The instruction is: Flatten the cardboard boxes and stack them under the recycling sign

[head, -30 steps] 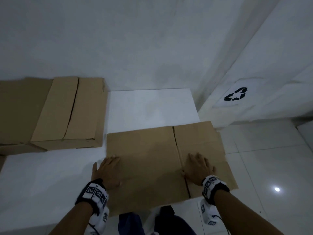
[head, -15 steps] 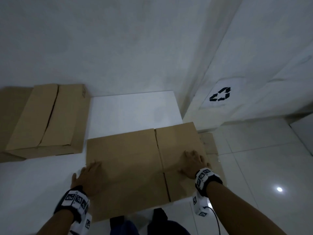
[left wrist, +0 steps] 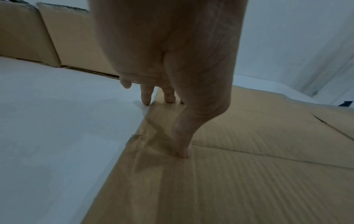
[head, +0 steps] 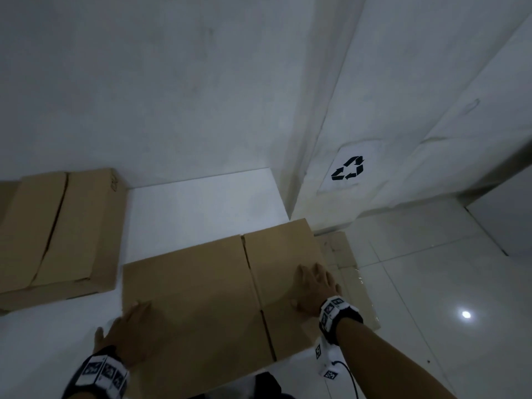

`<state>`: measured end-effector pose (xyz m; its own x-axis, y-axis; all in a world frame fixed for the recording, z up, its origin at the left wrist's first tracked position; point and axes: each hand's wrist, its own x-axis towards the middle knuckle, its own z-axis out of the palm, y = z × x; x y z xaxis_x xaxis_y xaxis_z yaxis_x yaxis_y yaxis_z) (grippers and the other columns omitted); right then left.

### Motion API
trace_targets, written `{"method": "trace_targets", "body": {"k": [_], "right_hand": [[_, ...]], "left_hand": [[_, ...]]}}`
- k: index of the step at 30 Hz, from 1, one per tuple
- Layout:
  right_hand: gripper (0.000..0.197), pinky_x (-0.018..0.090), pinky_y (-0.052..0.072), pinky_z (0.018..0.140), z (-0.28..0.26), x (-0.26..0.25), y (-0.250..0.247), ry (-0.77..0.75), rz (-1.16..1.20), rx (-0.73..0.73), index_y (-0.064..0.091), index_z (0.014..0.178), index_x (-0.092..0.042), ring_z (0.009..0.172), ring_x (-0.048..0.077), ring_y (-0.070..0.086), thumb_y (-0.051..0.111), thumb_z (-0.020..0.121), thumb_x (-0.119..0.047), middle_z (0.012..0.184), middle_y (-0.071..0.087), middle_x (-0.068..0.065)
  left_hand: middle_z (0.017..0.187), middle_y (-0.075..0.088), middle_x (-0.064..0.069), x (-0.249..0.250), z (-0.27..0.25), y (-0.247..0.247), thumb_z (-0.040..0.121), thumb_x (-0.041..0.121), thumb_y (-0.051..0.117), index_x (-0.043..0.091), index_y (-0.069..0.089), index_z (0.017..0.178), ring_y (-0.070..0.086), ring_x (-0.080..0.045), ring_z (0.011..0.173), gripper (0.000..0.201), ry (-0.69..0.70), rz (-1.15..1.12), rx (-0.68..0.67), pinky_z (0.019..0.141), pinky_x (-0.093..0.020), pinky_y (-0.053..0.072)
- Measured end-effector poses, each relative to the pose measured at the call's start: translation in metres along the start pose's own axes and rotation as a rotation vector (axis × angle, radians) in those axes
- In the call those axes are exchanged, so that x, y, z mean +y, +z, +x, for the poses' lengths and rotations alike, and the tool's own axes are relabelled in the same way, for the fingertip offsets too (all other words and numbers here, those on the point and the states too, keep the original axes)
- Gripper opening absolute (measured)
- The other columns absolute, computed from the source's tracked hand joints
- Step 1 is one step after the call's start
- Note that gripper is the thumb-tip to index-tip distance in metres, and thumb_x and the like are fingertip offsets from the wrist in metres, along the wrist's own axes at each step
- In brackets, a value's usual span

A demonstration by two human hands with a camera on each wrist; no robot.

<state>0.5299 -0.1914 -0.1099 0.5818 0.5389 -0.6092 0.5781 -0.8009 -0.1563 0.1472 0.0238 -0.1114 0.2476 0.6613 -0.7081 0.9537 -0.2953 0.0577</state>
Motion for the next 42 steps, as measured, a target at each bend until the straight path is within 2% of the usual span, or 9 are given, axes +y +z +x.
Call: {"method": "trace_targets", "body": {"k": [7,12,18,22,25,27,30,33,42], "right_hand": [[0.057,0.051,0.024,0.113,-0.038,-0.039,0.017,0.173,0.214,0.018,0.030,0.141,-0.038,0.142,0.034,0.017,0.051,0.088,-0.031,0.155,0.014,0.004],[0.052,0.051,0.024,0.113,-0.084,-0.084,0.061,0.314,0.381,0.007,0.033,0.135,-0.042,0.139,0.032,0.016,0.044,0.086,-0.030,0.153,0.011,0.002],[0.049,0.049,0.025,0.112,-0.128,-0.128,0.126,0.699,0.671,0.151,0.031,0.131,-0.045,0.136,0.032,0.020,0.049,0.087,-0.036,0.151,0.014,0.005],[0.114,0.045,0.038,0.104,-0.131,-0.145,0.166,0.980,1.200,0.159,0.018,0.149,-0.013,0.127,0.039,0.038,0.087,0.059,-0.025,0.145,0.030,0.022],[0.131,0.045,0.052,0.077,-0.136,-0.151,0.176,0.949,1.599,-0.143,0.012,0.152,-0.015,0.104,0.040,0.056,0.094,0.051,-0.033,0.122,0.051,0.019],[0.100,0.053,0.053,0.078,-0.145,-0.158,0.179,0.894,1.720,-0.174,0.014,0.150,-0.028,0.098,0.041,0.059,0.080,0.076,-0.031,0.118,0.053,0.019],[0.094,0.059,0.046,0.096,-0.138,-0.153,0.205,0.813,1.597,-0.029,0.020,0.146,-0.020,0.116,0.041,0.048,0.074,0.074,-0.044,0.141,0.040,0.014],[0.096,0.056,0.042,0.102,-0.106,-0.116,0.271,0.751,1.550,0.122,0.029,0.143,-0.015,0.122,0.038,0.047,0.070,0.063,-0.050,0.140,0.044,0.012],[0.039,0.056,0.048,0.096,-0.160,-0.065,0.158,0.694,1.654,0.451,0.055,0.120,-0.026,0.105,0.033,0.060,0.065,0.082,-0.031,0.116,0.064,0.005]], "left_hand": [[0.157,0.027,0.005,0.006,0.026,-0.050,0.084,0.059,0.054,0.034,0.013,0.151,0.034,-0.020,0.141,0.082,0.158,0.186,-0.058,0.114,-0.042,0.024],[0.122,0.064,-0.009,0.009,0.073,-0.063,0.074,0.038,0.074,0.009,0.062,0.121,0.063,-0.016,0.110,0.057,0.422,0.253,0.087,0.093,-0.023,0.049],[0.160,0.017,-0.008,0.010,0.092,-0.079,0.088,0.045,0.055,0.022,0.011,0.154,0.025,-0.026,0.144,0.083,0.321,0.097,0.105,0.118,-0.039,0.021],[0.163,0.001,-0.005,0.008,0.101,-0.084,0.088,0.053,0.054,0.025,-0.007,0.154,0.006,-0.026,0.150,0.095,0.307,0.116,0.081,0.121,-0.045,0.009],[0.161,0.013,-0.007,0.005,0.104,-0.090,0.083,0.060,0.057,0.022,0.000,0.154,0.021,-0.029,0.146,0.099,0.337,0.067,0.057,0.119,-0.046,0.020],[0.160,0.015,-0.008,0.006,0.105,-0.094,0.082,0.064,0.057,0.022,0.003,0.155,0.026,-0.031,0.144,0.100,0.343,0.088,0.045,0.117,-0.044,0.026],[0.155,0.029,-0.008,0.010,0.104,-0.095,0.077,0.068,0.056,0.025,0.022,0.151,0.038,-0.030,0.136,0.092,0.336,0.108,-0.020,0.112,-0.042,0.034],[0.121,0.059,-0.007,0.018,0.095,-0.087,0.082,0.055,0.062,0.023,0.051,0.113,0.060,-0.023,0.099,0.046,0.426,-0.072,-0.102,0.090,-0.038,0.052],[0.096,0.069,0.004,0.073,0.037,-0.039,0.092,0.034,0.059,0.027,0.060,0.097,0.067,-0.017,0.087,0.009,0.675,-0.382,-0.182,0.086,-0.043,0.056]]}}
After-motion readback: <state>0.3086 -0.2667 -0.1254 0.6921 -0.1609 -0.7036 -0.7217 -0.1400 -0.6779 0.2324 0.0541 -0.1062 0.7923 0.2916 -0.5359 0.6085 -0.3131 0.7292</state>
